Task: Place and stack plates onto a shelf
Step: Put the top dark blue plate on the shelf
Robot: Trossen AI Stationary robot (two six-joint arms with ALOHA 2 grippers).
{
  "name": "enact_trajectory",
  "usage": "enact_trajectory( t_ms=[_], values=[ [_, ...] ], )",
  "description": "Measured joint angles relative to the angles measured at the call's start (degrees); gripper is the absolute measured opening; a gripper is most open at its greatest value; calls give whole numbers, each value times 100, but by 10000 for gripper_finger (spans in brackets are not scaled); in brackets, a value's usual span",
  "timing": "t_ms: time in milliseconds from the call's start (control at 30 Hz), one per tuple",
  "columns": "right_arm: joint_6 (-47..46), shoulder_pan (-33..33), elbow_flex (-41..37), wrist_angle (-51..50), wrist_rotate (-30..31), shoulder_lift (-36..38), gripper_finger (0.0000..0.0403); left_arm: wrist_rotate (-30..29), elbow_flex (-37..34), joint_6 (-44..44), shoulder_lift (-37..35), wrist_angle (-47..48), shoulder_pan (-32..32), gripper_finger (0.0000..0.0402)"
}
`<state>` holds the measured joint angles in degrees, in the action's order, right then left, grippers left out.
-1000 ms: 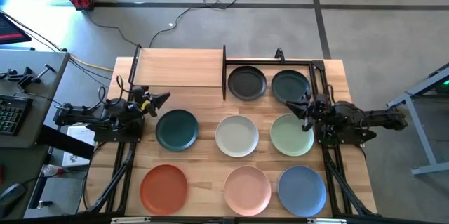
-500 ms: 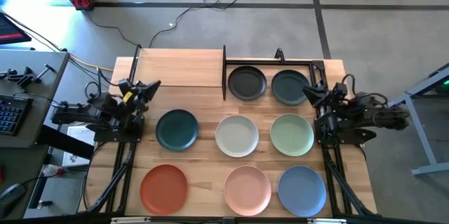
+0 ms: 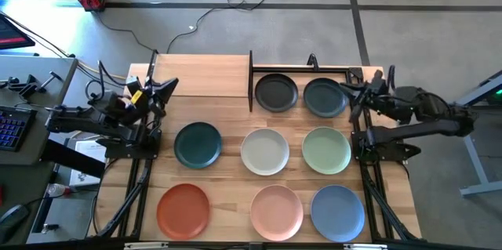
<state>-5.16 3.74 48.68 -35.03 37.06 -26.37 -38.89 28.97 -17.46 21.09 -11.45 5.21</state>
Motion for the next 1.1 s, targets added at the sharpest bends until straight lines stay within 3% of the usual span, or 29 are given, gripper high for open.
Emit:
enact_trajectory(
  t_ms=[233,400,667,967,1100],
  values=[
    [-646,0,1467,-1643,-19,-1345,24,2,806,717,847,156,0,0],
    [-860,-3,2092,-2406,-3,-2096,24,-166,1148,1064,1284,709,0,0],
    [-1084,-431,2240,-2803,-609,-2879,24,-186,1171,472,1688,1729,0,0],
    [-1080,-732,2077,-3227,-572,-3720,26,-185,1171,108,2035,2194,0,0],
    [-944,-751,2077,-3226,-581,-4090,48,-184,1171,108,2121,2194,1,0]
  ],
)
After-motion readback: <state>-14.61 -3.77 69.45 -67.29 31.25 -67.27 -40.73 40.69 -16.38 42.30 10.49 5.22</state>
